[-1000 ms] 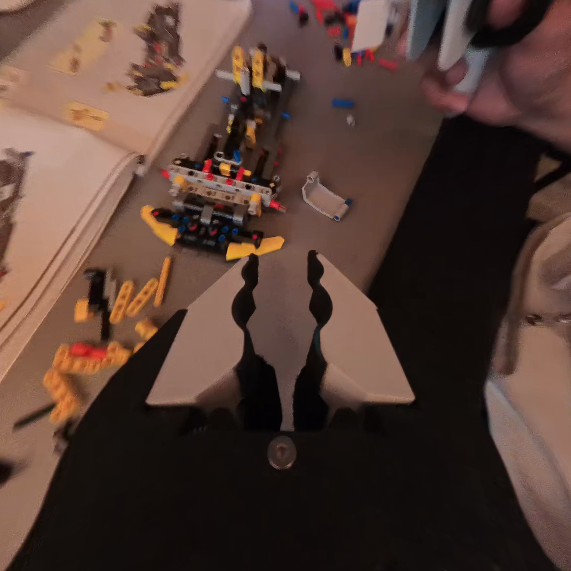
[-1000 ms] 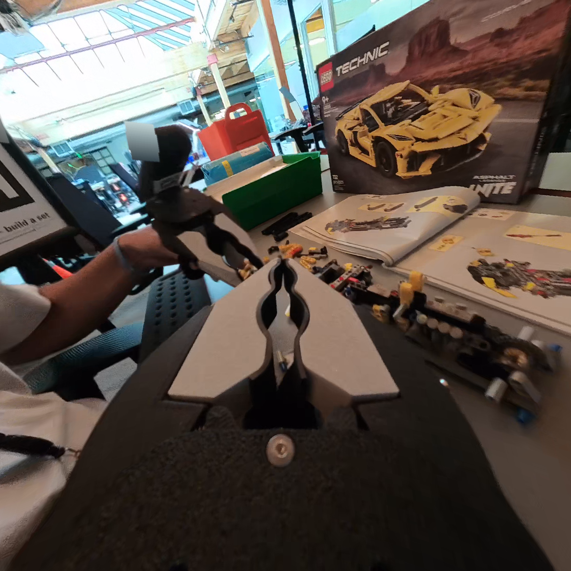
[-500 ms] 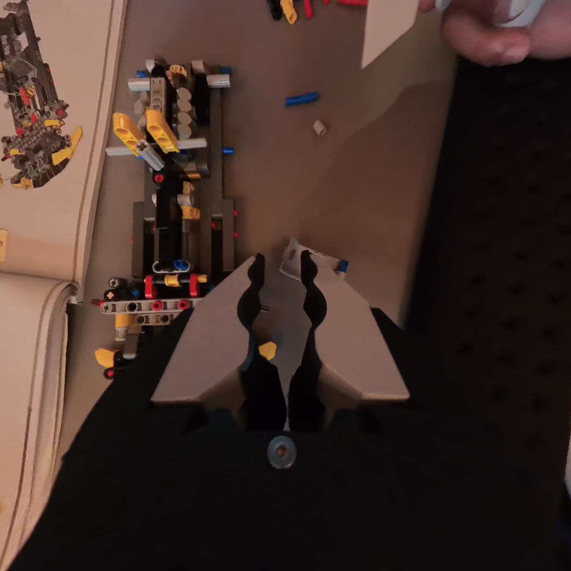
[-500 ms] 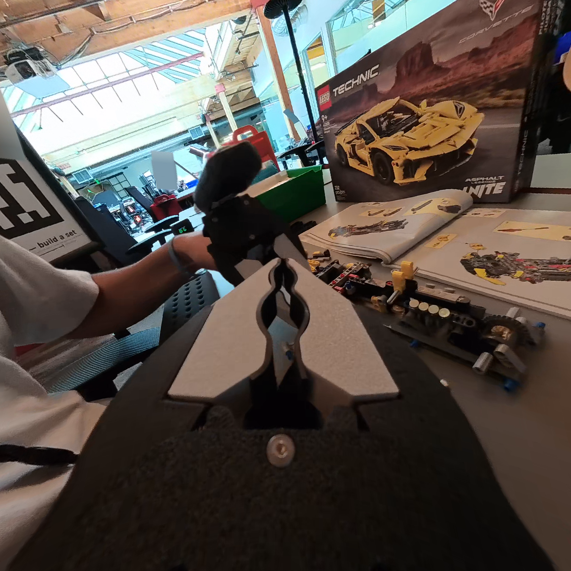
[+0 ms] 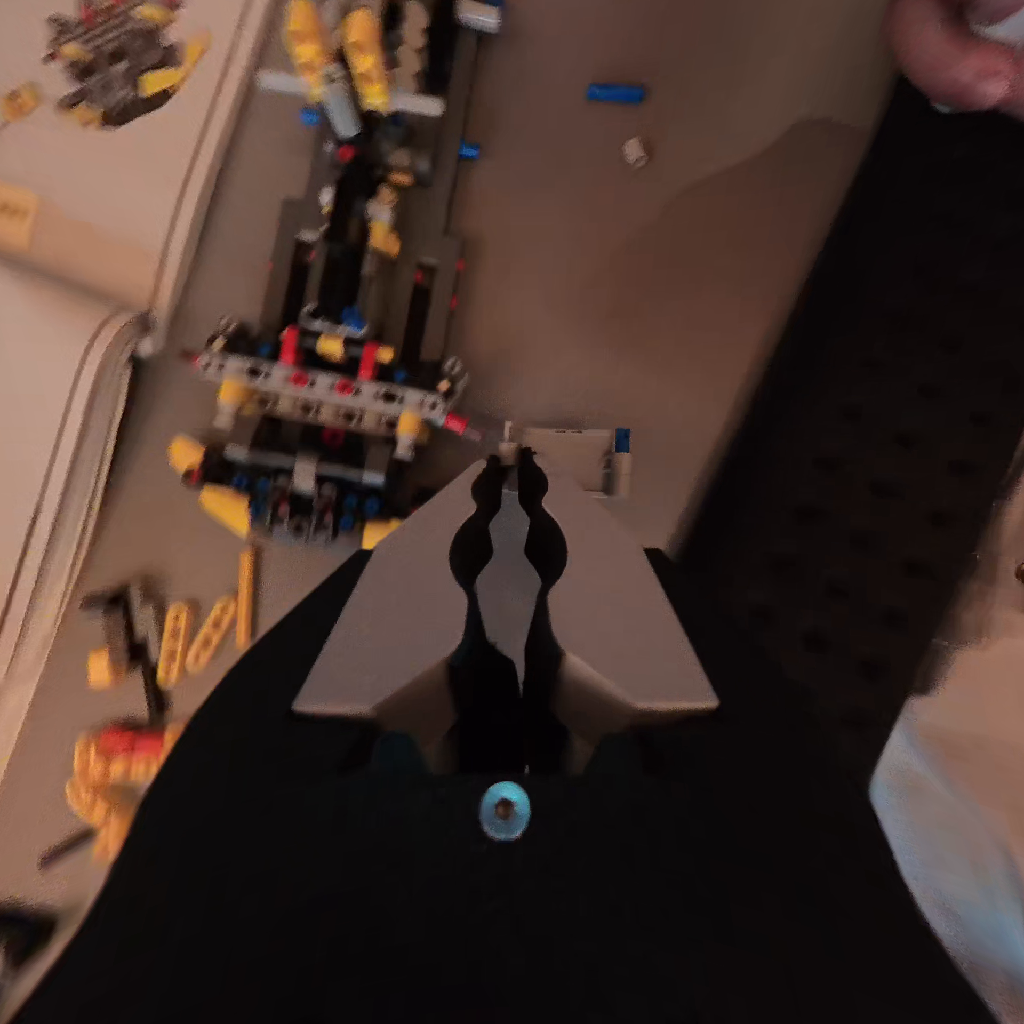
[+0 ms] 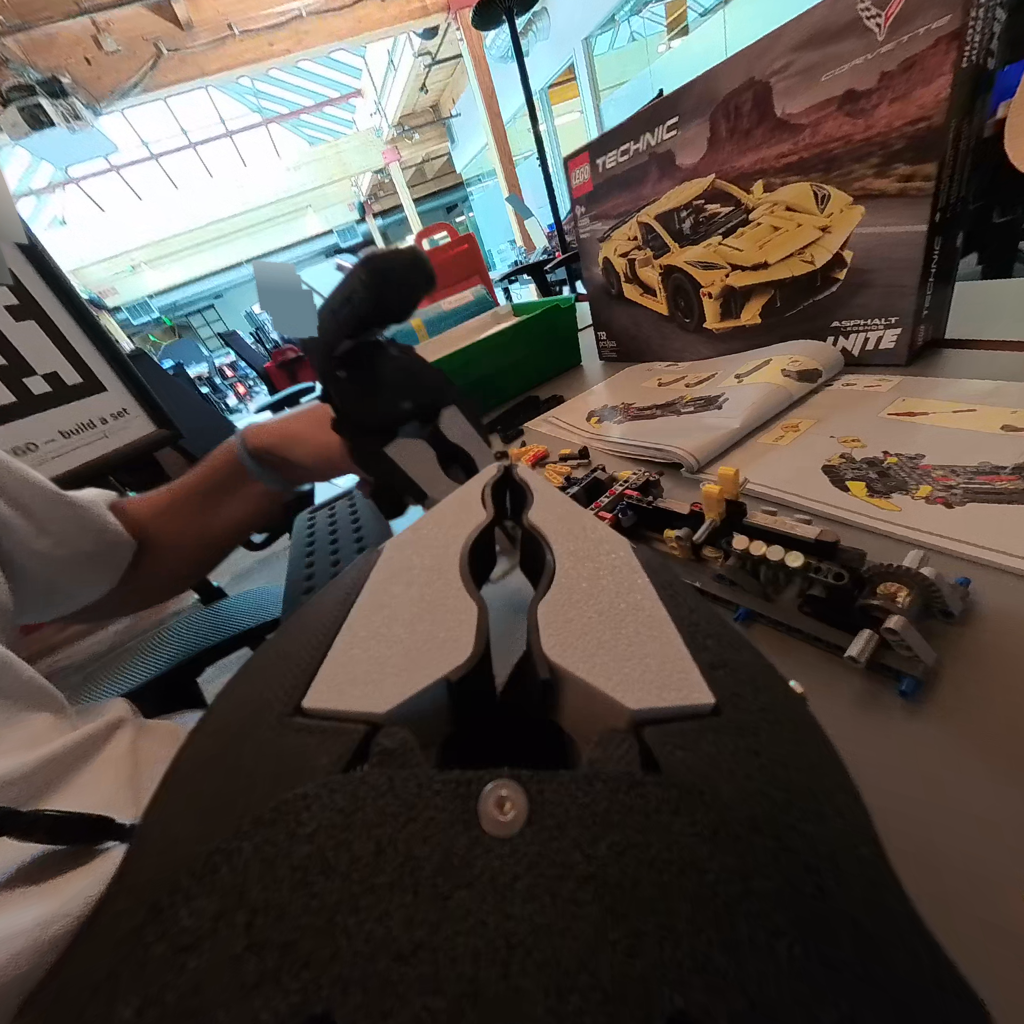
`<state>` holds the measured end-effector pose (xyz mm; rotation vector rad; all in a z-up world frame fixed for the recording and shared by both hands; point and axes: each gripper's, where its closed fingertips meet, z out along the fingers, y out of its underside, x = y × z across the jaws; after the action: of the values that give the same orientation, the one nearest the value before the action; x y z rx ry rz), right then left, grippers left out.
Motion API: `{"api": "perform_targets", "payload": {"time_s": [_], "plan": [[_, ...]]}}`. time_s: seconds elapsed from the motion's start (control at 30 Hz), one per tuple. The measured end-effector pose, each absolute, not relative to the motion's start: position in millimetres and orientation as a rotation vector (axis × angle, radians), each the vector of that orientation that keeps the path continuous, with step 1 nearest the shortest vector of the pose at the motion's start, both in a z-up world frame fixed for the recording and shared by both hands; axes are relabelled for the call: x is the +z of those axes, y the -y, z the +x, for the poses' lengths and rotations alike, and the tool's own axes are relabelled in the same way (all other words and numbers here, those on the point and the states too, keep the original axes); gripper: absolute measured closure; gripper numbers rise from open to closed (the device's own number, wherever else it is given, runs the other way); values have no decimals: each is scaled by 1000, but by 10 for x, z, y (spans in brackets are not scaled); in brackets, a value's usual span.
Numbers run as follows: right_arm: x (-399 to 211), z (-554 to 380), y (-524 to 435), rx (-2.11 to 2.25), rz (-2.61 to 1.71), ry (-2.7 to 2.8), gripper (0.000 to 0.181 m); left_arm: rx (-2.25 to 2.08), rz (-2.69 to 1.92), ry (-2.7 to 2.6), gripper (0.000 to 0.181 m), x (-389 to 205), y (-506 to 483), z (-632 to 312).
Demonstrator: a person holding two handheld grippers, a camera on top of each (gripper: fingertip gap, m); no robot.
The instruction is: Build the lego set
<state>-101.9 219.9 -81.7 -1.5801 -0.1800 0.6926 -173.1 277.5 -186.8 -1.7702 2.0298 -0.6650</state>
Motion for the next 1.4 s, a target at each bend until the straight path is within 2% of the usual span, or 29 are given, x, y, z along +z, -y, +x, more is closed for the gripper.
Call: {"api": "perform_targets", "payload": {"time_s": [0.2, 0.43, 0.87, 1.0, 1.1, 1.4], "plan": [[-1025, -1312, -2261, 429, -1699, 411, 181, -441, -1929, -1722, 177, -1985, -3002, -2159], [-1204, -1515, -2289, 157, -1757, 604, 181, -453, -1985, -1556, 177, -2097, -2976, -2107], [-1176, -1460, -2294, 261, -1766, 532, 181, -716, -1956, -1537, 169, -1904, -2901, -2192], [-1174, -1463, -2290, 286, -1765, 528, 181, -734, -1805, -1678, 168, -1821, -2962, -2298], [-1189, -1480, -2290, 293, -1770, 538, 181, -743, -1543, -1917, 156, -1812, -2890, -2315], [-1181, -1497, -2274, 352, -1765, 534, 181, -723, -984, -2458, 140, -2058, -2895, -2180]]}}
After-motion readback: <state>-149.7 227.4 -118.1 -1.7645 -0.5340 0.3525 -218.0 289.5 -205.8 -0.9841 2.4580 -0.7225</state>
